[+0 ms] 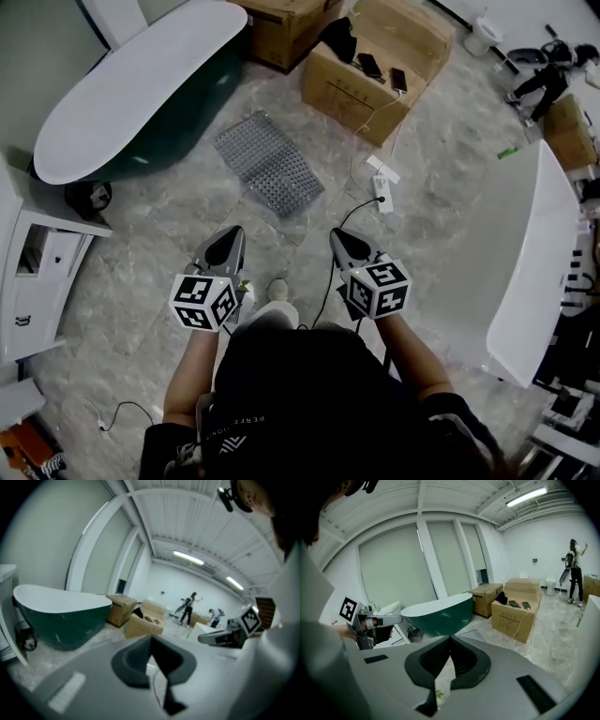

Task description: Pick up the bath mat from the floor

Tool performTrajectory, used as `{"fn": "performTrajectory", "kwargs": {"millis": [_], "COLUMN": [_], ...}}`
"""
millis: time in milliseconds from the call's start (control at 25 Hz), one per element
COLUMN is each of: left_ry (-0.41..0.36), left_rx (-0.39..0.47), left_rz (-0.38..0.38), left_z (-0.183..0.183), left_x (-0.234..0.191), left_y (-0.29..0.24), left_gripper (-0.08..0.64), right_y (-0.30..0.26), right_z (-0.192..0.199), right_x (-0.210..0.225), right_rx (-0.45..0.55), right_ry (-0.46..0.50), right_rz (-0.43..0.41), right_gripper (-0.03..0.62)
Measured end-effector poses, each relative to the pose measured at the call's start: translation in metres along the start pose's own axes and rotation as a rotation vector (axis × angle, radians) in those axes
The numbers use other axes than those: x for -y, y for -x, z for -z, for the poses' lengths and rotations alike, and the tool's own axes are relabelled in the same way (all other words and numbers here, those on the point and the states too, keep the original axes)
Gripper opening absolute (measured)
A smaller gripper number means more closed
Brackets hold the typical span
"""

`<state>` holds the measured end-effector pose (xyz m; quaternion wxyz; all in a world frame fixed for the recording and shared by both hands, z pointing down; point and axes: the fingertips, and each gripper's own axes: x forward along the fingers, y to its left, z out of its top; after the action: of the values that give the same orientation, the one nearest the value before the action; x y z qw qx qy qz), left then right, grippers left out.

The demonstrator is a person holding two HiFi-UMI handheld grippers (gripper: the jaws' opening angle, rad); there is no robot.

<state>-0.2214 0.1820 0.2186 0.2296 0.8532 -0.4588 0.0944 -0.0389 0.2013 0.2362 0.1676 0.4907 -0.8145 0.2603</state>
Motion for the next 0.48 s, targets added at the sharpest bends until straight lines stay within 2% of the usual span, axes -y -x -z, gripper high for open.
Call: {"fn": "performTrajectory", "kwargs": {"millis": [200, 480], "left_ry": [0.035, 0.051], "left_rx": [-0.006, -0.03], "left_rz": [-0.014, -0.021], "left_z": [-0.006, -0.003], "left_x": [-0.039, -0.05], "left_y": [-0.018, -0.043], "left_gripper": [0.006, 0.006], "right_y": [-0.025, -0.05], "right_z": [-0.012, -0.017], "right_x": [0.005, 0.027], "right_rx": [-0.006, -0.033], "right_ry": [-0.018, -0.049], "right_rz": [0.025, 0.039], "right_gripper": [-0.009, -0.009]}}
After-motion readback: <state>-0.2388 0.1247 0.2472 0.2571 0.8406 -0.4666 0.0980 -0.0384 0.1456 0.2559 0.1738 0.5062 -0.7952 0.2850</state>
